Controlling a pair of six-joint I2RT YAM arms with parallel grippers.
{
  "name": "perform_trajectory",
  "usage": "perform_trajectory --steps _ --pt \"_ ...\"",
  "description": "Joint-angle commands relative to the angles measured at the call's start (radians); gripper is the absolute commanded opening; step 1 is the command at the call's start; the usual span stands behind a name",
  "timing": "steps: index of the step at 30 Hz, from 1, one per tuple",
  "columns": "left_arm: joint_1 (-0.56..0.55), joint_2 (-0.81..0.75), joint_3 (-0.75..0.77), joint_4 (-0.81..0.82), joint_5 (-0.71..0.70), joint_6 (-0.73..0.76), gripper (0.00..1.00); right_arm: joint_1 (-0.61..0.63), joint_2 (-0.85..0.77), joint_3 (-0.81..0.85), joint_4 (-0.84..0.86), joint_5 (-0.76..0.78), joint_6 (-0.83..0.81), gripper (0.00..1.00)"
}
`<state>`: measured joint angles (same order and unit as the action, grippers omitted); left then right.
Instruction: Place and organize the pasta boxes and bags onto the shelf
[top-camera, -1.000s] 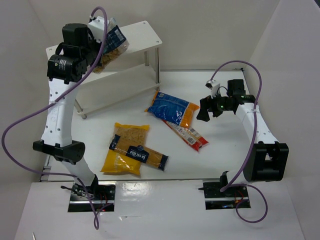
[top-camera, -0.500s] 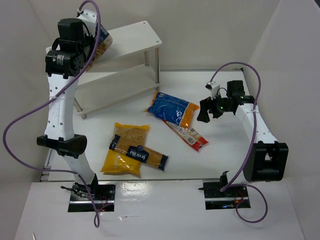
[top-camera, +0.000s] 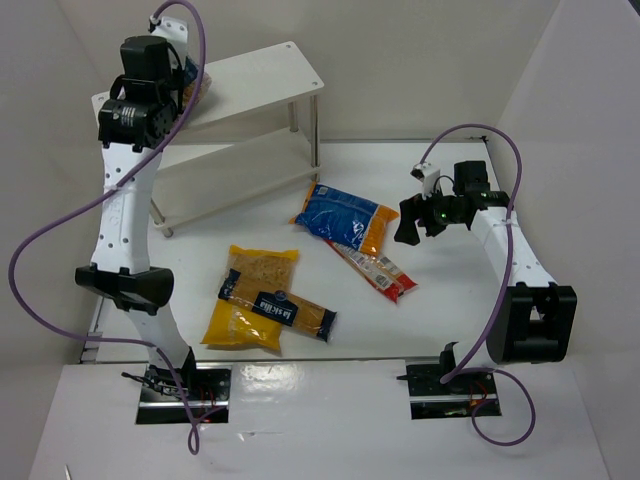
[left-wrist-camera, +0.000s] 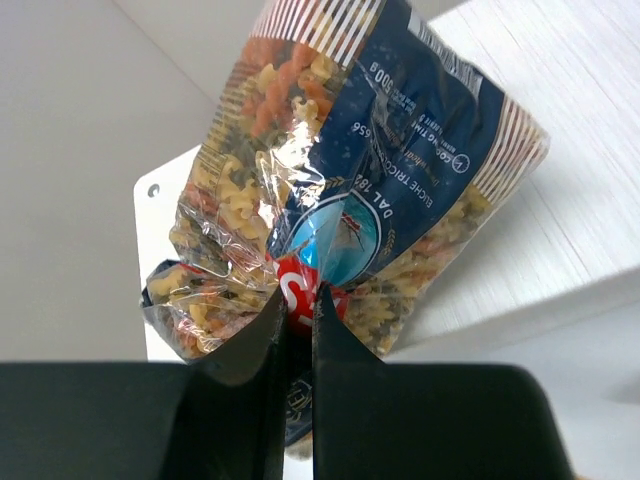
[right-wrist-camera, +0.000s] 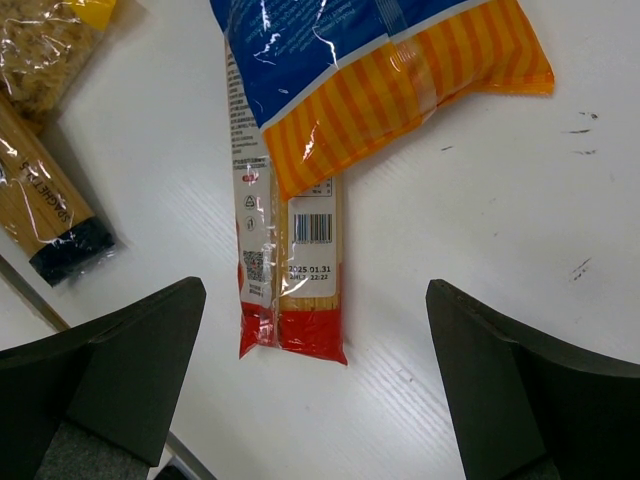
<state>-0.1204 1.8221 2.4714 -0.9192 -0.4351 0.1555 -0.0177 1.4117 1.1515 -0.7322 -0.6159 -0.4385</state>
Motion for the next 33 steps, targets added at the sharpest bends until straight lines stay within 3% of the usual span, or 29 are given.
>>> perform_trajectory --steps 1,9,15,16,22,24,28,30,33 --pt "0.027 -0.003 -0.057 0.166 -0.096 0.016 0.00 -0.005 -0.008 -0.013 0.017 -0.002 0.000 1.00" --pt "0.080 0.017 -0.144 0.220 -0.087 0.016 0.02 -0.005 0.001 -0.013 0.017 -0.002 0.000 1.00" --pt "0.080 0.019 -0.154 0.209 -0.025 -0.002 0.41 -0.005 0.001 -0.004 0.017 -0.002 0.000 1.00" --pt "0.080 0.019 -0.163 0.209 -0.016 -0.002 0.52 -0.005 0.001 -0.013 0.017 -0.002 0.000 1.00" --pt "0.080 -0.003 -0.196 0.178 0.050 -0.014 0.67 -0.005 -0.020 -0.022 0.017 0.007 0.000 1.00" --pt "0.071 -0.030 -0.226 0.178 0.061 -0.014 0.79 -0.005 -0.031 -0.022 0.017 0.007 0.000 1.00" --pt "0.071 -0.081 -0.226 0.187 0.113 -0.005 0.94 -0.005 -0.040 -0.032 0.017 0.007 0.000 1.00" --pt "0.071 -0.119 -0.213 0.187 0.163 -0.005 0.99 -0.005 -0.040 -0.032 0.017 0.007 0.000 1.00" --pt "0.071 -0.165 -0.183 0.158 0.283 0.004 0.99 -0.005 -0.051 -0.032 0.028 0.018 0.010 1.00"
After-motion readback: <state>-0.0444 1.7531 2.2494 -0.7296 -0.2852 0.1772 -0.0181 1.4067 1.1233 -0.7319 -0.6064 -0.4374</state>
